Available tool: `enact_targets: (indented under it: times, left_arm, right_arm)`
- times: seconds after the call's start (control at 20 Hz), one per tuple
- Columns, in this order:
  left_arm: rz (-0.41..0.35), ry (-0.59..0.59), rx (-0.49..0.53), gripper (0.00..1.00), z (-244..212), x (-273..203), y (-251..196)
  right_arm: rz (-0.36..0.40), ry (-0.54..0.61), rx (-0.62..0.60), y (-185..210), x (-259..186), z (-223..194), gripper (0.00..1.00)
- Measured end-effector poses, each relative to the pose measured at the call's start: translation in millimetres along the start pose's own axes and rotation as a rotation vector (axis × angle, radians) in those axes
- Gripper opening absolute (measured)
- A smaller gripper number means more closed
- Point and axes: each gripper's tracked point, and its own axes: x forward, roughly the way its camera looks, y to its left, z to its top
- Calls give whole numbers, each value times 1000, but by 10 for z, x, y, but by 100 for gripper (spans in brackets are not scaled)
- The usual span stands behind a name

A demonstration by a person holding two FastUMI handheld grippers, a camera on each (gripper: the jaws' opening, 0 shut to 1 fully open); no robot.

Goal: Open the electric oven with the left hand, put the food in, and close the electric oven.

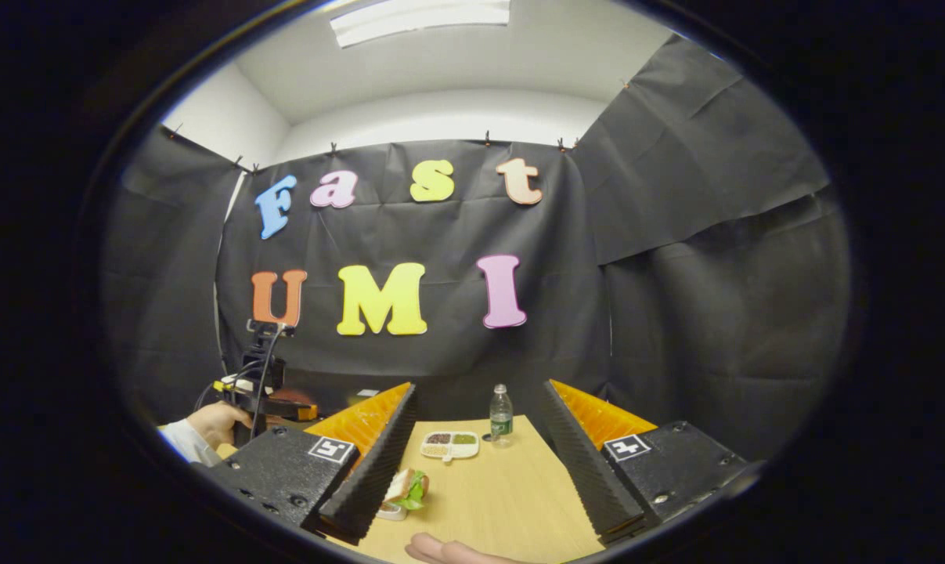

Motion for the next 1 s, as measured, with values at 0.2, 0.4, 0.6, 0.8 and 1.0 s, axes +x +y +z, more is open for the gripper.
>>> enact_targets:
  times: [0.2,0.4,0.6,0.8,1.0]
  left_arm:
    - [-12,10,-6,98,-5,-11,-31]
    - [-8,-12,-10,99,-84,-152,-12]
    - [-1,-38,-12,98,-258,-384,-40]
    - [5,-46,-16,99,-476,-601,-49]
    - [6,-53,-11,99,-735,-797,-69]
  right_arm:
    - [0,8,7,-16,-7,-44,95]
    - [2,11,14,-40,-49,-63,95]
    - [0,27,25,-34,-75,-126,95]
    - [-5,40,34,-34,-121,-161,94]
    - [-6,46,38,-8,-187,-192,95]
